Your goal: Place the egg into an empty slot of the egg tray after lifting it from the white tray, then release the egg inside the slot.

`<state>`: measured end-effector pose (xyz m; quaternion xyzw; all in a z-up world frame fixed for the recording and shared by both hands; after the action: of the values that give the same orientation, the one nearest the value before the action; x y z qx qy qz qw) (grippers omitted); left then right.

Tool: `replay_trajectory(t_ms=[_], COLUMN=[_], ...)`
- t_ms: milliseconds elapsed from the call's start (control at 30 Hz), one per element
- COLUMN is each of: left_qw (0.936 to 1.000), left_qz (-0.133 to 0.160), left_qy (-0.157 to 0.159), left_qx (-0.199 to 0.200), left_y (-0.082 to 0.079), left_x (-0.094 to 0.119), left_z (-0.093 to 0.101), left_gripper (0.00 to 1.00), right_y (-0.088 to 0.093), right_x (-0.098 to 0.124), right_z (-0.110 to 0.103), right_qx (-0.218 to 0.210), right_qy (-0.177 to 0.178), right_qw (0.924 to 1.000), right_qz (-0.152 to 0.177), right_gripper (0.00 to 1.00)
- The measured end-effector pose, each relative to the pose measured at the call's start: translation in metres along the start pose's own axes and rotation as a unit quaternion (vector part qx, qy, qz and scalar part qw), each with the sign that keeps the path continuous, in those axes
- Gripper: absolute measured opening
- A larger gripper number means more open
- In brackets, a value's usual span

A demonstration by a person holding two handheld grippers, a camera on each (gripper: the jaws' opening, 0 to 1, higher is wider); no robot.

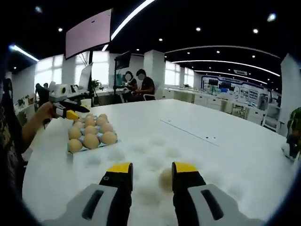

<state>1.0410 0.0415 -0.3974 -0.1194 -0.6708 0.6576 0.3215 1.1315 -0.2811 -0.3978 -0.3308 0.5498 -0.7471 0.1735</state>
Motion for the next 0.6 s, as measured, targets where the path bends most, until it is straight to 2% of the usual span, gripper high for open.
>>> replay_trajectory(t_ms=[167,367,533,600], left_qw=[1.0000,1.0000,1.0000,1.0000], left_qz=[-0.001,-0.004,-0.007,-0.008], left_qy=[0.004,0.001,0.002,0.004], left_qx=[0.000,0.000,0.001,0.001], left_y=[0.001,0.003,0.004,0.004], left_x=[-0.002,-0.001,-0.002,-0.003], left_z=[0.002,0.002,0.002,0.002], left_gripper=[0.53,0.53,0.53,0.53], right_y=[0.006,0.026,0.027,0.028], right_x=[-0.007,-0.014,-0.012,-0.012], right_z=[0.005,0.011,0.014,0.016], right_qx=[-0.017,0.004,-0.051,-0.056], right_qy=[-0.011,0.006,0.001,-0.001], right_qw=[0.9998,0.9992,0.9982,0.9980], right_qz=[-0.006,-0.038,-0.031,-0.030], right_gripper=[0.32,0.32,0.31,0.30])
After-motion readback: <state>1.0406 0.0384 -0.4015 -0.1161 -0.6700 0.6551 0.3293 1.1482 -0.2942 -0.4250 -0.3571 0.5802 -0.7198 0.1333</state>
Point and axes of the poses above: the point that each gripper's makers call its tool centre point, and the gripper's own axes: x roughly backward along the fingers, z roughly to its right, y roughly out of its underside, the point moved 2 cm from there along x, roughly backward along the fingers, and after that the axes turned 7 degrees about y, right-handed, at the moved point
